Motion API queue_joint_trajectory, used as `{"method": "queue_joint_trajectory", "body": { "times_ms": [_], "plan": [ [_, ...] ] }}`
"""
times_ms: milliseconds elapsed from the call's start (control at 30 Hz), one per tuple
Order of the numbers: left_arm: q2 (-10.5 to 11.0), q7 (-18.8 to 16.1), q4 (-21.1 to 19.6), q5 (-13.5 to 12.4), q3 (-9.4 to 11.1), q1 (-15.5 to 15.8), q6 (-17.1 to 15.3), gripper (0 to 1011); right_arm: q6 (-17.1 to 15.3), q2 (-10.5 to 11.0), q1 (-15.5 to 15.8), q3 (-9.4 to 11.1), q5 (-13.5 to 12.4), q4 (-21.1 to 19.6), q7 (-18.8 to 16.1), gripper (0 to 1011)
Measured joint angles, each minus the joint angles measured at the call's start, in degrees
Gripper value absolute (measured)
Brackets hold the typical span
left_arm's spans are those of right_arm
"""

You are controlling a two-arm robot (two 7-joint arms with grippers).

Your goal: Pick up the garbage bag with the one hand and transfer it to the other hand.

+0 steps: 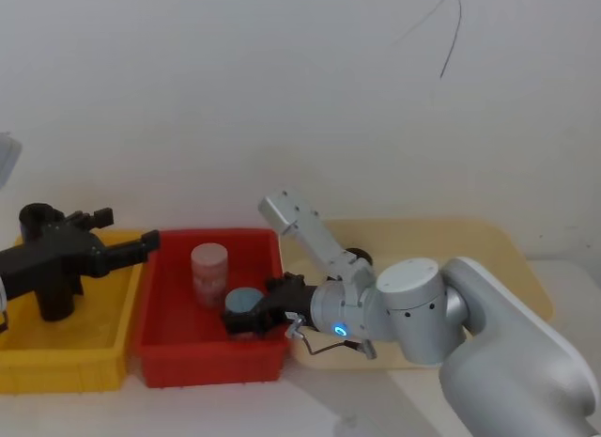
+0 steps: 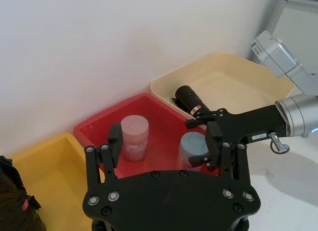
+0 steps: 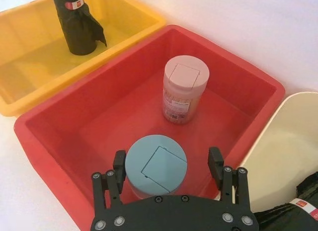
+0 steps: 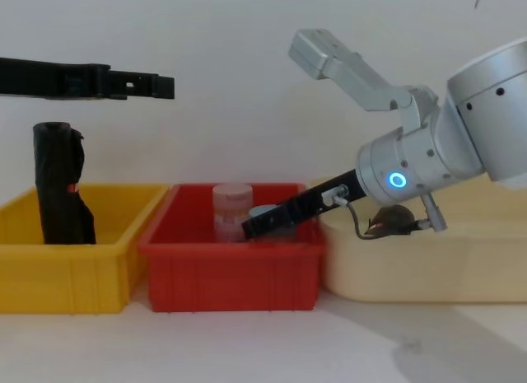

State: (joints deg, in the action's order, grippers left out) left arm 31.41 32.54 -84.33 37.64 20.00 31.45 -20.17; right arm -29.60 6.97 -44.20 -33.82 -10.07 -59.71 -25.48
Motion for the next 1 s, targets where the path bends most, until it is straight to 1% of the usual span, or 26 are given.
{"method": "queue_joint_trajectory", "body": {
  "times_ms": [200,233,300,367,433,467,533,567,600,633,1000],
  "plan": [
    [0.0,0.0,0.0,0.0,0.0,0.0,0.0,1001,0.3,0.2,0.2,0.3,0.1,0.1,-0.3,992],
    [0.0,0.0,0.0,0.0,0.0,0.0,0.0,1001,0.3,0.3,0.2,0.4,0.1,0.1,-0.3,962],
    [0.0,0.0,0.0,0.0,0.0,0.0,0.0,1001,0.4,0.3,0.3,0.4,0.1,0.1,-0.4,933],
    [0.0,0.0,0.0,0.0,0.0,0.0,0.0,1001,0.5,0.4,0.3,0.5,0.1,0.1,-0.4,875],
    [0.0,0.0,0.0,0.0,0.0,0.0,0.0,1001,0.5,0.4,0.3,0.6,0.1,0.1,-0.5,843],
    [0.0,0.0,0.0,0.0,0.0,0.0,0.0,1001,0.5,0.4,0.4,0.6,0.1,0.1,-0.6,794],
    [0.0,0.0,0.0,0.0,0.0,0.0,0.0,1002,0.6,0.5,0.4,0.6,0.2,0.1,-0.6,742],
    [0.0,0.0,0.0,0.0,0.0,0.0,0.0,1002,0.6,0.5,0.4,0.7,0.2,0.1,-0.6,742],
    [0.0,0.0,0.0,0.0,0.0,0.0,0.0,1001,0.6,0.5,0.4,0.7,0.2,0.1,-0.6,692],
    [0.0,0.0,0.0,0.0,0.0,0.0,0.0,1001,0.6,0.5,0.4,0.7,0.2,0.1,-0.7,670],
    [0.0,0.0,0.0,0.0,0.0,0.0,0.0,1001,0.7,0.5,0.5,0.8,0.2,0.0,-0.8,666]
  ]
}}
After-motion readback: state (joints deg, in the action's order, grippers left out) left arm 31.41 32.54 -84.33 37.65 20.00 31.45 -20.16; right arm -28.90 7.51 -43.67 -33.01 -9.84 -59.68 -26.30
